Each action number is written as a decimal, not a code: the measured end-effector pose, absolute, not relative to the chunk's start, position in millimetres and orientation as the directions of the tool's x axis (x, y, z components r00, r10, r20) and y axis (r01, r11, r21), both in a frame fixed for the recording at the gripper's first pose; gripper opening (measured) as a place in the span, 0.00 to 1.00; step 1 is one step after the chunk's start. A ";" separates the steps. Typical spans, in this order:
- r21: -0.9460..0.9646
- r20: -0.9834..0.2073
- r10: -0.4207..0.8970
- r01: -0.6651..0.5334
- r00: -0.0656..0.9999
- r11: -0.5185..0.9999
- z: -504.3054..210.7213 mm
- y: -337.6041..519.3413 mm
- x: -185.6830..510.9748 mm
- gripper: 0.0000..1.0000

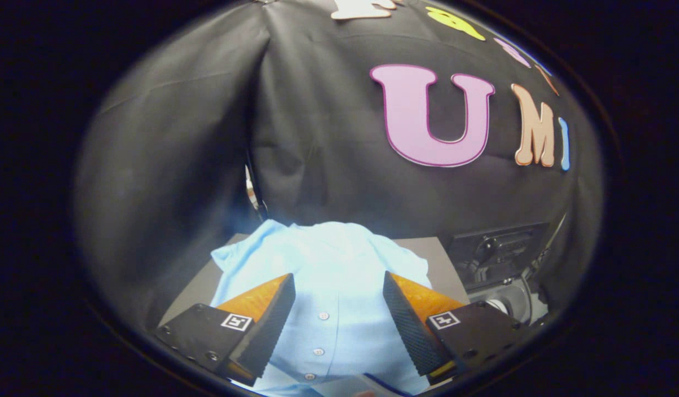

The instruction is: Put the clothes into the washing machine and then close the washing machine lid.

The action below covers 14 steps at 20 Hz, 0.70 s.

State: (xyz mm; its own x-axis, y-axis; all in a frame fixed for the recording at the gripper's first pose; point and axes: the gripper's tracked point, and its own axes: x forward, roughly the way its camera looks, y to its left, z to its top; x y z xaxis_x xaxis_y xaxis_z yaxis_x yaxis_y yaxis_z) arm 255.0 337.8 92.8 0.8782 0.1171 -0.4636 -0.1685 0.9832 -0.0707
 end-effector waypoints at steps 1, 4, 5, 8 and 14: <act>-0.056 -0.500 0.136 -0.189 0.855 0.980 80.4 346.0 253.8 0.99; 0.011 -0.578 0.166 -0.195 0.799 0.981 56.5 350.7 262.5 0.85; 0.010 -0.589 0.161 -0.193 0.792 0.981 60.4 346.6 261.9 0.72; 0.064 -0.594 0.231 -0.241 0.771 0.968 51.4 351.5 260.2 0.33; 0.118 -0.489 0.340 -0.325 0.803 0.938 91.5 357.1 256.7 0.01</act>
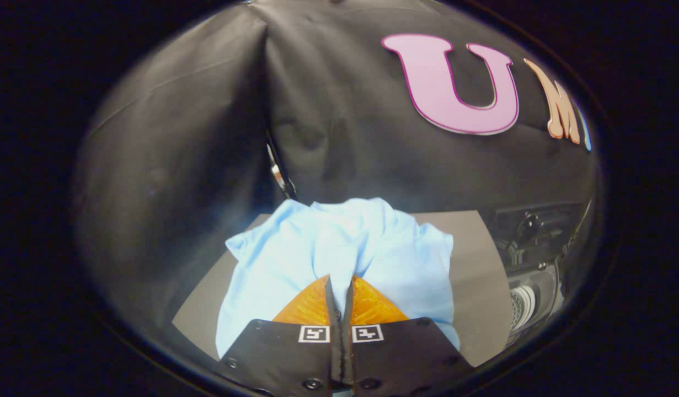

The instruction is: Put the clothes into the washing machine and then close the washing machine lid.

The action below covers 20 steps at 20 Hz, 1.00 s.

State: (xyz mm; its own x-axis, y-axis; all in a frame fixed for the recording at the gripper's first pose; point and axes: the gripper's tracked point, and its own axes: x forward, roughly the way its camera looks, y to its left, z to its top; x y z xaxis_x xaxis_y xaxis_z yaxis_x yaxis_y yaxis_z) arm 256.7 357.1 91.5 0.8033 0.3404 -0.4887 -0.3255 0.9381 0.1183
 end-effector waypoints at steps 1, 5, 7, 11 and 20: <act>0.141 -0.461 0.359 -0.333 0.811 0.932 107.1 358.5 255.6 0.01; 0.115 -0.402 0.380 -0.366 0.833 0.924 169.6 346.4 234.3 0.00; 0.069 -0.402 0.364 -0.368 0.840 0.927 186.6 339.8 221.7 0.00; 0.013 -0.368 0.312 -0.331 0.876 0.944 207.7 277.0 205.6 0.00; -0.015 -0.342 0.065 -0.075 0.938 0.997 216.0 100.0 199.3 0.01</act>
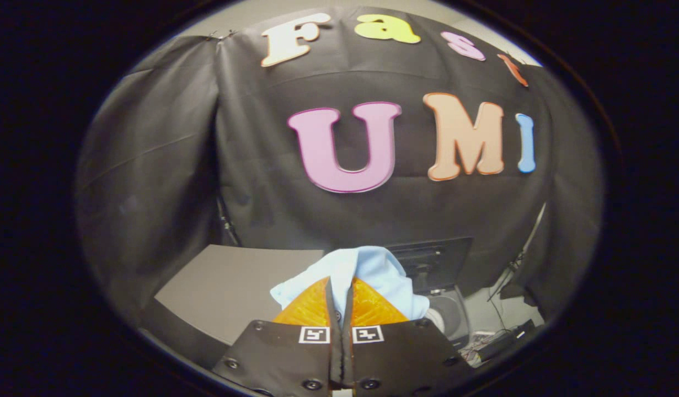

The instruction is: Put the clothes into the washing machine and then close the washing machine lid.

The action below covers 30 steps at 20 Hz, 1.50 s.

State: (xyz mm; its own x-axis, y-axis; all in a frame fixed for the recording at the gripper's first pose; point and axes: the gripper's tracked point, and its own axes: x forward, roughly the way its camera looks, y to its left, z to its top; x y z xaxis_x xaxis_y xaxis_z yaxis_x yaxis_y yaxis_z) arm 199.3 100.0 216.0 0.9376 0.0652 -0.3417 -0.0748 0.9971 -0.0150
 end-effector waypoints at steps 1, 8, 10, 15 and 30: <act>-0.020 -0.333 0.041 -0.050 0.942 0.999 216.9 82.2 199.7 0.01; 0.013 -0.343 -0.012 0.017 0.939 1.000 184.9 1.2 209.1 0.01; 0.034 -0.345 -0.011 0.025 0.938 0.999 168.2 -13.5 218.0 0.01; 0.087 -0.350 -0.020 0.054 0.936 0.995 108.0 -35.1 238.9 0.01; 0.252 -0.519 -0.088 0.251 0.850 0.935 -89.8 -49.6 288.8 0.02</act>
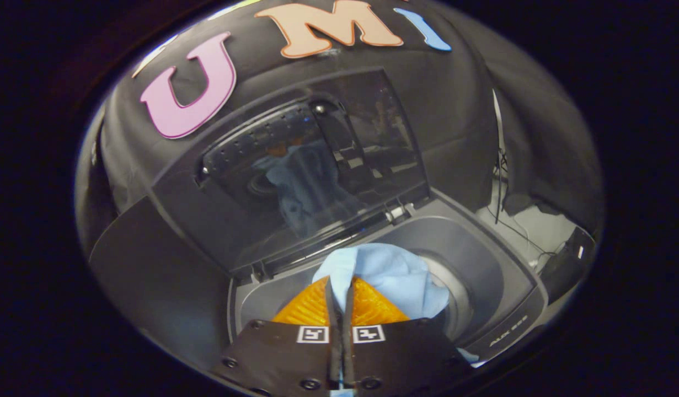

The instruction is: Put the clothes into the washing machine and then close the washing machine lid.

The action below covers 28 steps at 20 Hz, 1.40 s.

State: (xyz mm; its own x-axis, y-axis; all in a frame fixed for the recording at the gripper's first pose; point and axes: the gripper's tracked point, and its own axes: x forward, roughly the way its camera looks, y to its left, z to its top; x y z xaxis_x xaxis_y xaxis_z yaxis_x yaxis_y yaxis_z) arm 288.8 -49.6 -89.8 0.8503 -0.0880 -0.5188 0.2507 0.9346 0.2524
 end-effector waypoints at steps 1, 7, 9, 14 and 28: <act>0.252 -0.525 -0.086 0.251 0.847 0.935 -91.3 -48.3 288.4 0.08; 0.224 -0.497 -0.084 0.221 0.864 0.949 -52.1 -39.0 275.2 0.45; 0.216 -0.490 -0.084 0.215 0.867 0.953 -36.8 -36.6 265.1 0.63; 0.182 -0.454 -0.143 0.248 0.879 0.951 6.1 -52.1 244.0 0.80; 0.188 -0.297 -0.122 0.184 0.947 0.965 96.0 -58.4 268.8 0.98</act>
State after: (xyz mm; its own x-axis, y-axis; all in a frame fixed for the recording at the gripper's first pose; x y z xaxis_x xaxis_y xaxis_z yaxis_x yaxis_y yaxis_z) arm 268.8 -58.4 96.0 0.9470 -0.1224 -0.2971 0.1836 0.9649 0.1876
